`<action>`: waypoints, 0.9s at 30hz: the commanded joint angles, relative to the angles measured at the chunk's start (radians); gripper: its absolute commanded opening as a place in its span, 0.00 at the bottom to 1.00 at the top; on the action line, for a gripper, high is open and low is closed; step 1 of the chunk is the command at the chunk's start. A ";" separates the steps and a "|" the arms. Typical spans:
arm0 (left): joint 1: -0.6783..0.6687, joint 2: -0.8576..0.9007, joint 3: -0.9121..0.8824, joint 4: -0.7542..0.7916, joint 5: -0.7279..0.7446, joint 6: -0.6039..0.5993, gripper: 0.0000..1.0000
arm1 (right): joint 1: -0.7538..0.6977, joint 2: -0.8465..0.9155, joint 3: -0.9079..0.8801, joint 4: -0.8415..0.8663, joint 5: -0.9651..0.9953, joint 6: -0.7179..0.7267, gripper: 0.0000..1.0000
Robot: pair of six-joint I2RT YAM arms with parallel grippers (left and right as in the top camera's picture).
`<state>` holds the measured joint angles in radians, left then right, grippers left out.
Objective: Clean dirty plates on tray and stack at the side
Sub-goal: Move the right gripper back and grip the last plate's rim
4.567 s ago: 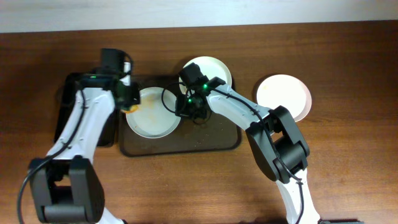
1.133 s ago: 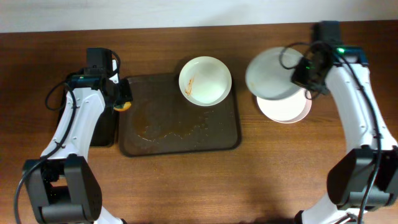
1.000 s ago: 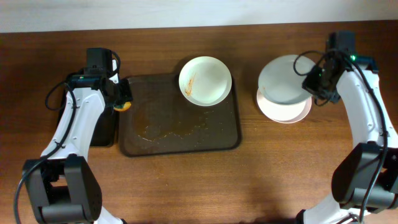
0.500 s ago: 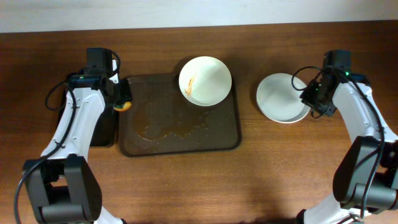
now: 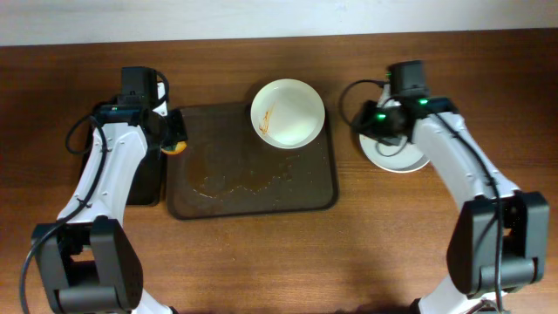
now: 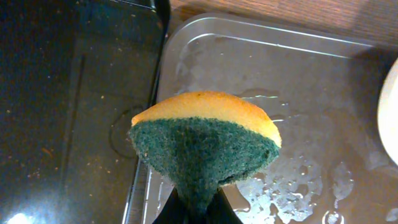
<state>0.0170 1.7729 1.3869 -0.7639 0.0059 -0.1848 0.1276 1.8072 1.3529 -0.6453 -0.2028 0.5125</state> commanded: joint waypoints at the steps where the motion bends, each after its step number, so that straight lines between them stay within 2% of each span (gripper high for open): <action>1: -0.004 -0.006 0.005 0.004 0.034 -0.016 0.01 | 0.095 0.019 0.018 0.059 0.112 0.164 0.48; 6: -0.014 -0.006 0.005 0.004 0.033 -0.016 0.01 | 0.179 0.103 0.018 0.156 0.139 0.239 0.49; 12: -0.014 -0.006 0.005 0.019 0.033 -0.016 0.00 | 0.206 0.203 0.018 0.198 0.124 0.257 0.48; 17: -0.015 -0.006 0.005 0.023 0.033 -0.016 0.01 | 0.206 0.257 0.018 0.254 0.021 0.261 0.34; 23: -0.016 -0.006 0.005 0.025 0.033 -0.016 0.01 | 0.231 0.277 0.018 0.270 0.007 0.298 0.28; 27: -0.016 -0.006 0.005 0.028 0.033 -0.016 0.00 | 0.246 0.293 0.018 0.284 0.038 0.335 0.20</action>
<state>0.0051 1.7729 1.3869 -0.7433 0.0269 -0.1852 0.3553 2.0758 1.3575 -0.3714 -0.1810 0.8207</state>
